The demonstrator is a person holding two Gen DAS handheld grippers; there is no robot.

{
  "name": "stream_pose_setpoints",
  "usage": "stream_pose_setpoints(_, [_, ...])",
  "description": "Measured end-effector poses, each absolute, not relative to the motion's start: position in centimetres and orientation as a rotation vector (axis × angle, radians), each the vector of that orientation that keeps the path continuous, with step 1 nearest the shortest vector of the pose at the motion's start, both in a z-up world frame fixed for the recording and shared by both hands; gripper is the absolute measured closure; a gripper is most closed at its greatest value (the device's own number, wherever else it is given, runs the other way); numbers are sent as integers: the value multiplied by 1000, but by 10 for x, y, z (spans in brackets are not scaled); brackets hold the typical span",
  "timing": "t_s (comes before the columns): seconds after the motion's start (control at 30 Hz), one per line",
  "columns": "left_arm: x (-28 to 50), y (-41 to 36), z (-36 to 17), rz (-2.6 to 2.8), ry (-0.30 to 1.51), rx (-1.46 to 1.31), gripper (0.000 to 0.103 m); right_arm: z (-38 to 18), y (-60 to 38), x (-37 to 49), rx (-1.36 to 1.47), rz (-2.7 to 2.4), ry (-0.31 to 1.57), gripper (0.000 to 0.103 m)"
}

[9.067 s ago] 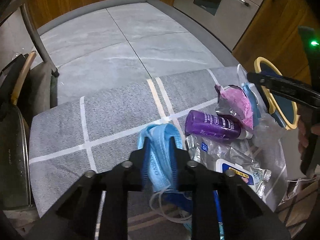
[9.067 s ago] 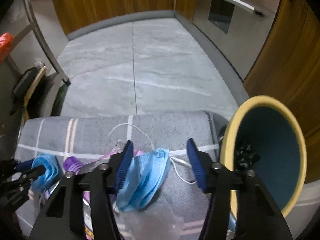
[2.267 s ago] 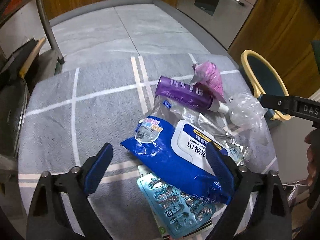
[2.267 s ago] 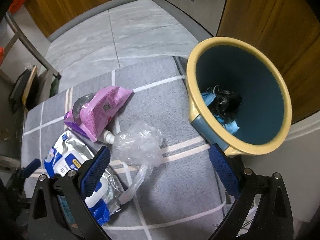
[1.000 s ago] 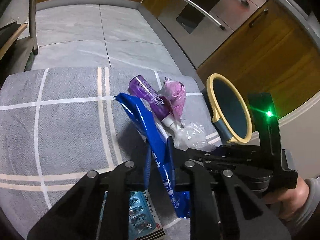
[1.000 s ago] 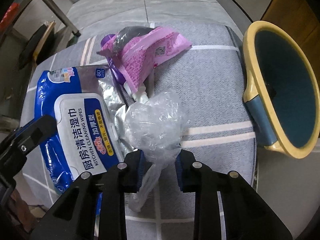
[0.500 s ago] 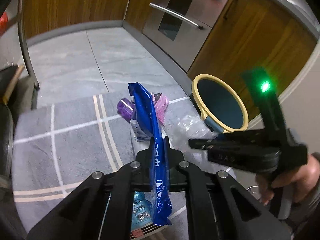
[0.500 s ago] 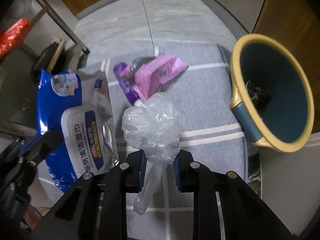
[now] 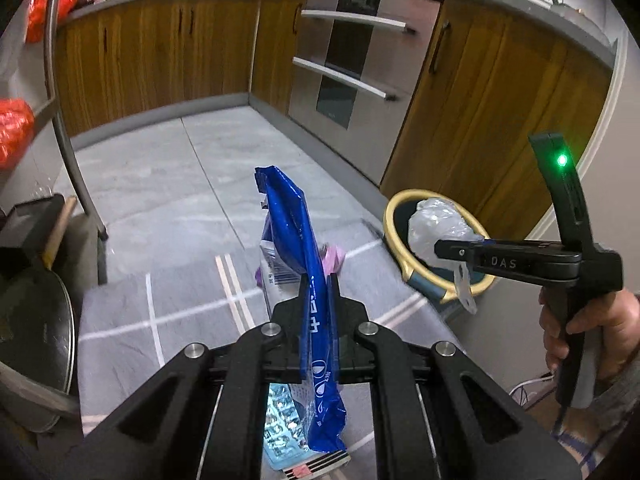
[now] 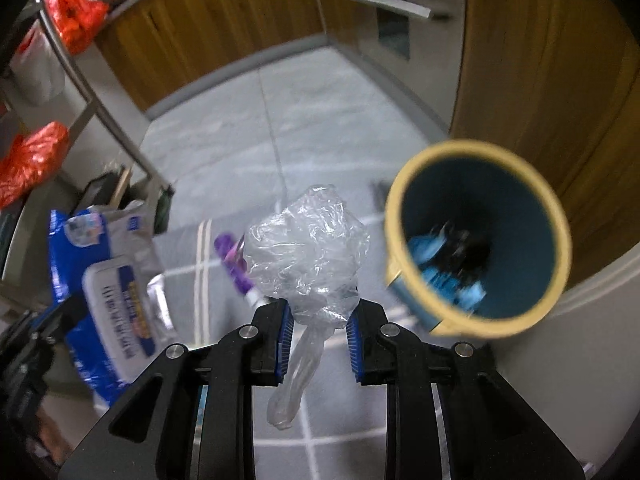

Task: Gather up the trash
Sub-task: 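Carry the clear plastic bag and blue wipes packet over the bin with both tools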

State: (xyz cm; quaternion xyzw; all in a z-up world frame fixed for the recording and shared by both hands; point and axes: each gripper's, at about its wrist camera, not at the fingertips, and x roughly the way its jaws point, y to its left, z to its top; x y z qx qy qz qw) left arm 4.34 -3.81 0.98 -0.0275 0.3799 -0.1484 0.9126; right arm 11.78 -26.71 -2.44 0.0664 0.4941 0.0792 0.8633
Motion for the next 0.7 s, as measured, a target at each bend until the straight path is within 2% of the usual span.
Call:
stream_pose_setpoints(0.33, [49,-69,50,-366,704,-65,96,-3,-315,134,154,65,908,78])
stream_pose_setpoints(0.7, [85,-135,52,-474,722,-21,96,-1,-356,148,227,15,886,78])
